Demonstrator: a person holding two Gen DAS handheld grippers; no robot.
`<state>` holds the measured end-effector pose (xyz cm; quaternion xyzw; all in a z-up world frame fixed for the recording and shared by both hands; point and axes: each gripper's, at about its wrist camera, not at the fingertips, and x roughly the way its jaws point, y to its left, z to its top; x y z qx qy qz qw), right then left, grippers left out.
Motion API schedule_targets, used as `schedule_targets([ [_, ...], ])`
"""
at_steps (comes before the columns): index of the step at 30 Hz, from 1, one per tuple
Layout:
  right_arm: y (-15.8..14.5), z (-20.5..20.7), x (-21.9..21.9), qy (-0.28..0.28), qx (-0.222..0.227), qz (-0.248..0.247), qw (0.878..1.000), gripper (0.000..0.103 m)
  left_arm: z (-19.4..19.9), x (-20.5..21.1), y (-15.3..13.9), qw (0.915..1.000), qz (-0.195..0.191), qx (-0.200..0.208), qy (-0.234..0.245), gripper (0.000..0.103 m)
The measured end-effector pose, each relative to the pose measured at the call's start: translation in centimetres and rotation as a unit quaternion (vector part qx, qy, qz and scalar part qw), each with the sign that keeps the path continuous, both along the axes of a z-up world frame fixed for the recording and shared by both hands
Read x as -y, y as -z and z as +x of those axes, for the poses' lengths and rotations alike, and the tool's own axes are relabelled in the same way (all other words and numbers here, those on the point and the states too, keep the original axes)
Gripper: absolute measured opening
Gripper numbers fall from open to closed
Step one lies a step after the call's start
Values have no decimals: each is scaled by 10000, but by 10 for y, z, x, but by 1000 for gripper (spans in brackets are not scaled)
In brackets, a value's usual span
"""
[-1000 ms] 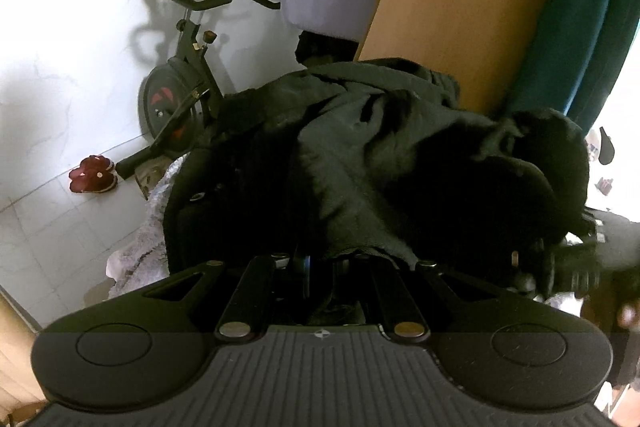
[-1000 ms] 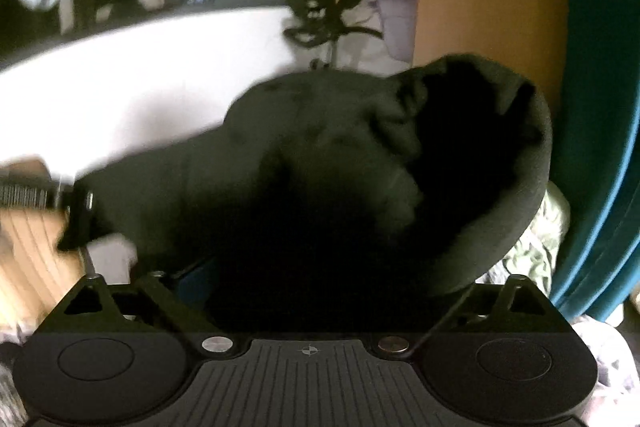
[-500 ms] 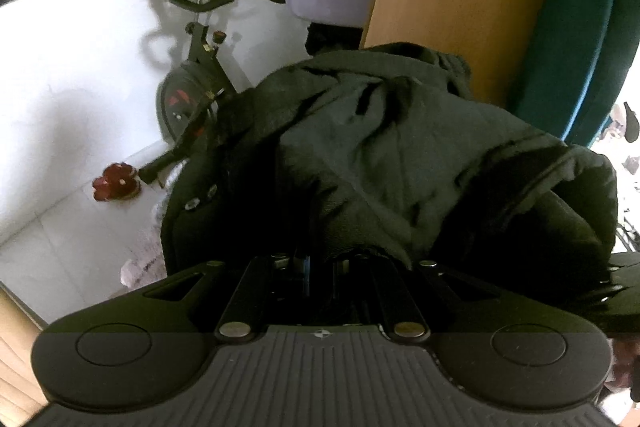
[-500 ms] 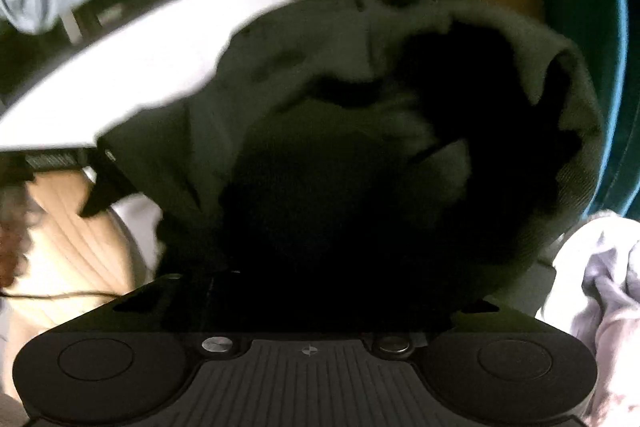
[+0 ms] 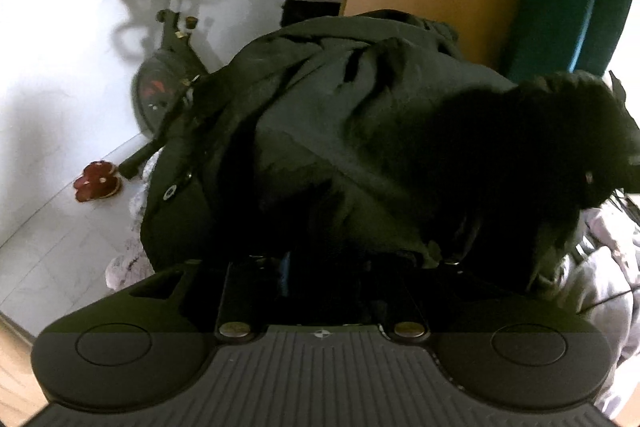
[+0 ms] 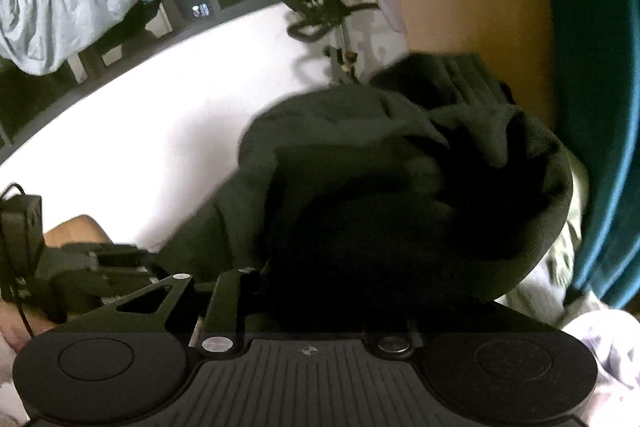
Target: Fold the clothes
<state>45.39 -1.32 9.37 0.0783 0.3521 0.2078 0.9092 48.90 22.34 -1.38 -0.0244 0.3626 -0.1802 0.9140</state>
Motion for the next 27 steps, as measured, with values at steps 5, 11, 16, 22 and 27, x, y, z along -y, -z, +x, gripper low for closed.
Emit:
schedule_targets([
  [5,-38,7,-39,-220,445,82,9987,20,11,-31,-6,9975,-685,-12,-180,30],
  [11,-39,40,-81,-268,535,225,9980,20,24,-55,-14,9941,-1034,126,-299,30],
  [16,25,84,-92,-90,-427,440,9981,20,31,-67,-4,9906,-1321,-244,-266,45],
  [22,48,92,-87,57,-752,754,9943,20,12,-77,1,9891,-1433,-303,-125,63],
  [27,49,95,-88,80,-861,784,9932,21,5,-62,-1,9902,-1350,-342,62,68],
])
